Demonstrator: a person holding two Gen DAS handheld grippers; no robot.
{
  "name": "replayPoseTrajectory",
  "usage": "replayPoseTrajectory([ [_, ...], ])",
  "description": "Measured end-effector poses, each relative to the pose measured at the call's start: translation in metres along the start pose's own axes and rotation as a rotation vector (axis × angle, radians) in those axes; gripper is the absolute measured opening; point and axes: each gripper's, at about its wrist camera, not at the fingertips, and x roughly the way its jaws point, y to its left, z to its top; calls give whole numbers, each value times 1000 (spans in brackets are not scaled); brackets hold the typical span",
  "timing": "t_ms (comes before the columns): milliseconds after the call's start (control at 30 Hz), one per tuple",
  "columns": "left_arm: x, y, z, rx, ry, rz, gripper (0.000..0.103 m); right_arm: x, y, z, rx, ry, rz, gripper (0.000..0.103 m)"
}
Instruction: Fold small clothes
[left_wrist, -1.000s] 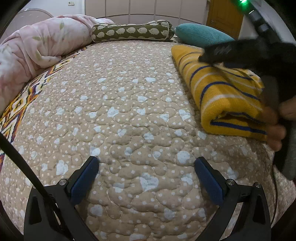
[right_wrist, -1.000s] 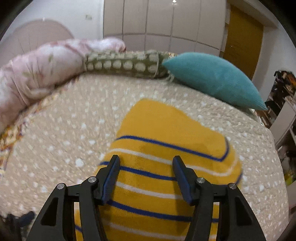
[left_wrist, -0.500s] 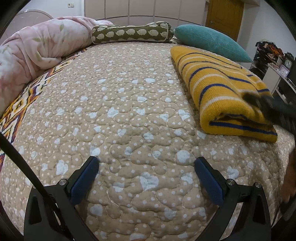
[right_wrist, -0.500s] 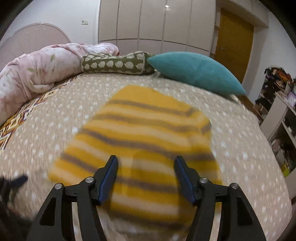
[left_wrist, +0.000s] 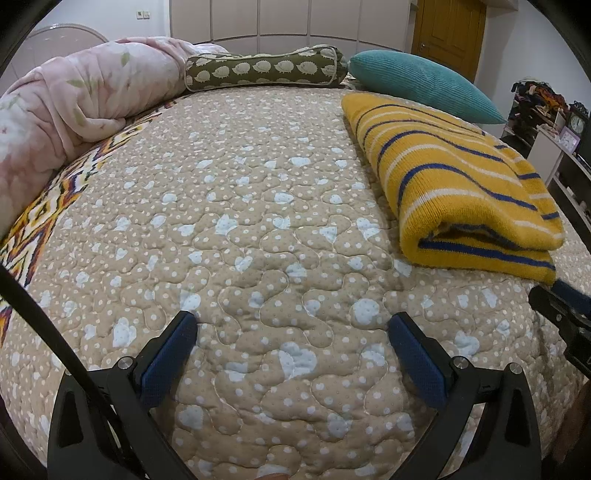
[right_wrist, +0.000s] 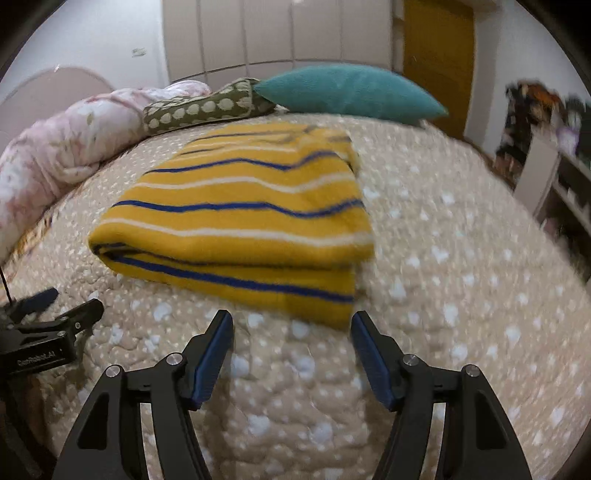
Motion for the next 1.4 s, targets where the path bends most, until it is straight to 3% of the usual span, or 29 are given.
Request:
replayPoseTrajectory([
  [133, -1, 1, -1, -3, -9, -8, 103, 0, -9, -6, 55, -5, 26, 72],
  [333, -3, 2, -1, 3, -12, -16, 103, 3, 6, -16, -13, -45, -34, 79],
  [433, -12, -3, -2, 20, -39, 12, 103, -1, 4, -18, 12, -48, -29, 79],
  [667, -86, -24, 3, 35, -176, 18, 103, -31, -3, -31, 45, -53, -11, 79],
  [933, -182, -41, -6, 40, -273, -29, 103, -106, -13, -42, 99, -133, -98, 79],
  [1133, -199, -61, -40, 91, -249, -13, 103, -138, -20, -68, 220, -104, -134, 81],
  [1400, -197, -63, -46, 97, -225, -26, 103, -135, -3, -80, 168, -69, -182, 81],
])
